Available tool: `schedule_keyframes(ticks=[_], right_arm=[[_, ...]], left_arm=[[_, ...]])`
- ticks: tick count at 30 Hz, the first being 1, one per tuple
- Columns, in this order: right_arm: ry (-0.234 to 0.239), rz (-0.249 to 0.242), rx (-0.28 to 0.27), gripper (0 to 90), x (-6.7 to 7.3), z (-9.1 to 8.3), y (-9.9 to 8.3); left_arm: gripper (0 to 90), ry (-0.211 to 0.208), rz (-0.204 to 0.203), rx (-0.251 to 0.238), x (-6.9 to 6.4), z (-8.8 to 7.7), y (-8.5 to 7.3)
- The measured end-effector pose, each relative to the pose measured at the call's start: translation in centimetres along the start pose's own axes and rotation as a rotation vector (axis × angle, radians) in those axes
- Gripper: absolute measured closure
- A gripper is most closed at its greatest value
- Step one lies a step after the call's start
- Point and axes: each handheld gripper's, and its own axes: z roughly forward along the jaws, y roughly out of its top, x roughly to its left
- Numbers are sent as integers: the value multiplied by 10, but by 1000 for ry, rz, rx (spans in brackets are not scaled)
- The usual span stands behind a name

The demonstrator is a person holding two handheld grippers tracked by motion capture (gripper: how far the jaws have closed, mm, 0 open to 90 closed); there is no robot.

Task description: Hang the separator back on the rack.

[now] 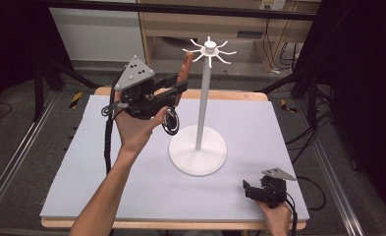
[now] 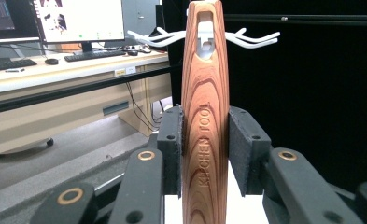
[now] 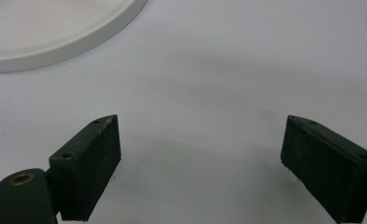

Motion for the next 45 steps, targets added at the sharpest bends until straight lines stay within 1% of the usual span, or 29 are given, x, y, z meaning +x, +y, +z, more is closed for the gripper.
schedule_keyframes(ticks=[3,4,9,10,13,14,18,19,22,31,36,38,45], right_arm=[[2,-10,-4,126,0,0,0],[1,0,-1,126,0,0,0],[-1,-3,-1,126,0,0,0],[0,-12,-1,126,0,0,0],[-1,-12,-3,126,-1,0,0],[0,-1,0,126,0,0,0],[0,-2,0,126,0,0,0],[1,-12,-2,126,-1,0,0],[-1,-2,0,126,0,0,0],[1,-12,-1,126,0,0,0],[3,-16,-1,126,0,1,0],[2,-18,1,126,0,1,0],[3,-17,0,126,0,1,0]], left_arm=[[675,0,1,1,0,2,-1],[675,-1,1,1,0,2,0],[675,3,2,5,-1,5,-2],[675,3,0,6,0,5,-2],[675,1,-1,8,0,7,-3],[675,1,-2,9,0,7,-3],[675,2,-1,14,0,10,-4],[675,1,-1,15,0,10,-5],[675,0,-1,18,-1,12,-6],[675,-2,-5,15,-1,15,-9],[674,5,-3,18,-1,19,-10],[673,6,-8,19,-2,21,-11],[674,13,-1,24,-3,25,-10]])
